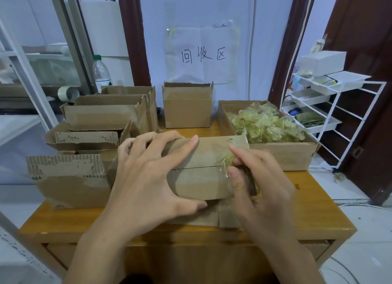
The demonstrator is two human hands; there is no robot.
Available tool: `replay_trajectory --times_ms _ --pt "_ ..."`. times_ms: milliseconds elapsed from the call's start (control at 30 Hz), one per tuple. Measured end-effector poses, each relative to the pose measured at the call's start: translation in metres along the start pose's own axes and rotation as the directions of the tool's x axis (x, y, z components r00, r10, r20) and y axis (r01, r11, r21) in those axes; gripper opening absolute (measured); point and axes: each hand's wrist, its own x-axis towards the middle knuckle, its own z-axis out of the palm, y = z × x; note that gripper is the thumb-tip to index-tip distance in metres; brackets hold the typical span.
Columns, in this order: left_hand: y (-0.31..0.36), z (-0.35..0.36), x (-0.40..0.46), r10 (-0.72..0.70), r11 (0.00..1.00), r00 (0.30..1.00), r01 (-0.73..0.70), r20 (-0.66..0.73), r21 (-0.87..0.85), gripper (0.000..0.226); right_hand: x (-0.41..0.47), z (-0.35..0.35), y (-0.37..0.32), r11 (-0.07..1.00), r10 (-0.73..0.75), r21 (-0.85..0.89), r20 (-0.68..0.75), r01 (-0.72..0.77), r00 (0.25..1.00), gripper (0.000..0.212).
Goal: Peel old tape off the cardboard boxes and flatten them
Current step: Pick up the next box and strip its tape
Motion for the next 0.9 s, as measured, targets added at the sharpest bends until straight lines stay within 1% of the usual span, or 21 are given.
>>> replay_trajectory --times_ms 100,233,333,400,467,567,667,733,833,900 --pt "0.002 0.001 0.0 0.009 1.0 1.0 -0.009 0.001 0.002 0.101 0.004 -0.001 -0.001 1.0 0.013 -0.021 0.001 -0.013 1.0 0.032" --pt "0.002 0.002 0.001 0.007 1.0 1.0 -0.007 -0.011 0.022 0.103 0.013 -0.001 -0.004 0.991 0.109 -0.082 0.03 -0.107 0.994 0.042" --pt "0.0 0.001 0.001 -0.003 1.0 1.0 0.004 -0.019 0.021 0.104 0.01 0.001 -0.007 0.975 0.151 -0.171 0.03 -0.144 0.988 0.036" --pt "0.0 0.0 0.0 -0.003 1.0 1.0 0.004 -0.021 0.028 0.104 0.008 0.003 -0.01 0.972 0.156 -0.177 0.007 -0.152 0.988 0.027" --pt "0.001 0.001 0.0 -0.003 1.0 1.0 0.004 -0.019 0.026 0.103 0.006 0.007 -0.013 0.978 0.158 -0.14 0.021 -0.154 0.987 0.019" --pt "0.002 0.001 -0.001 -0.008 1.0 1.0 0.008 -0.012 0.021 0.103 0.006 0.009 -0.014 0.983 0.153 -0.107 0.035 -0.149 0.988 0.015" --pt "-0.002 -0.002 -0.003 -0.017 1.0 1.0 0.017 -0.008 0.006 0.104 0.012 0.001 -0.01 0.977 0.212 0.02 0.001 -0.212 0.977 0.017" --pt "-0.002 -0.002 -0.003 -0.015 1.0 1.0 0.015 -0.008 0.002 0.104 0.016 -0.005 -0.005 0.974 0.215 0.072 -0.014 -0.213 0.977 0.018" --pt "-0.001 -0.001 -0.003 -0.014 1.0 1.0 0.014 -0.01 -0.005 0.103 0.016 -0.009 0.001 0.962 0.226 0.159 0.004 -0.224 0.974 0.018" --pt "-0.001 -0.001 -0.003 -0.014 1.0 1.0 0.014 -0.017 -0.019 0.103 0.014 -0.008 0.002 0.928 0.285 0.248 0.006 -0.278 0.958 0.018"
